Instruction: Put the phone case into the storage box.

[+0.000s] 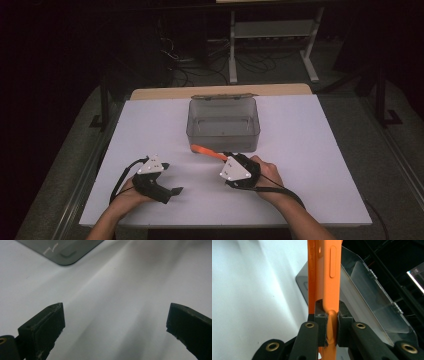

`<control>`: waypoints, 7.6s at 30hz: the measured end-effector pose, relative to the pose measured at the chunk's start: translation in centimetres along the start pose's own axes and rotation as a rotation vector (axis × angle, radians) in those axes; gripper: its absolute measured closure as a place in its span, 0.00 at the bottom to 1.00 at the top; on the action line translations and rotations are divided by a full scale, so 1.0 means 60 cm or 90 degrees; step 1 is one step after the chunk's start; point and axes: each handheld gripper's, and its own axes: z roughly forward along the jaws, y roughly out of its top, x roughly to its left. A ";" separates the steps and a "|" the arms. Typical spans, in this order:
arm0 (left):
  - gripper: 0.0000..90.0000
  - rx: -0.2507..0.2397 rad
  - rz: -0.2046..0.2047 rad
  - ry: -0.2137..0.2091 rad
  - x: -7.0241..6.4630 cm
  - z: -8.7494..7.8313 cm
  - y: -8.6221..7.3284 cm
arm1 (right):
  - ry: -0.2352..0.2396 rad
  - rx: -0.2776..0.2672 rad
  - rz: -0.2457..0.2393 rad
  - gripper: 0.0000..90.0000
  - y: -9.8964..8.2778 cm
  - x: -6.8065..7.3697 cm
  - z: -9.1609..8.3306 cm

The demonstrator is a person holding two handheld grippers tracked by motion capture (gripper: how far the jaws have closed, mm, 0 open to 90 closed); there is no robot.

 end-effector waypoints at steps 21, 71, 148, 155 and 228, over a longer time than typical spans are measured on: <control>0.02 0.000 -0.004 -0.003 0.000 0.000 -0.001 | 0.074 -0.015 0.145 0.90 -0.007 -0.031 -0.005; 0.02 -0.006 -0.009 -0.009 0.000 0.000 -0.001 | 0.212 -0.027 0.377 0.90 -0.029 -0.087 -0.008; 0.02 -0.029 -0.011 0.001 0.003 -0.009 -0.001 | 0.146 -0.013 0.412 0.89 0.030 -0.249 0.007; 0.02 -0.029 -0.013 0.000 0.003 -0.009 -0.002 | 0.135 -0.004 0.413 0.89 0.031 -0.263 0.018; 0.02 -0.056 -0.003 -0.018 0.014 0.004 0.005 | 0.192 0.280 0.348 0.89 0.046 -0.263 0.143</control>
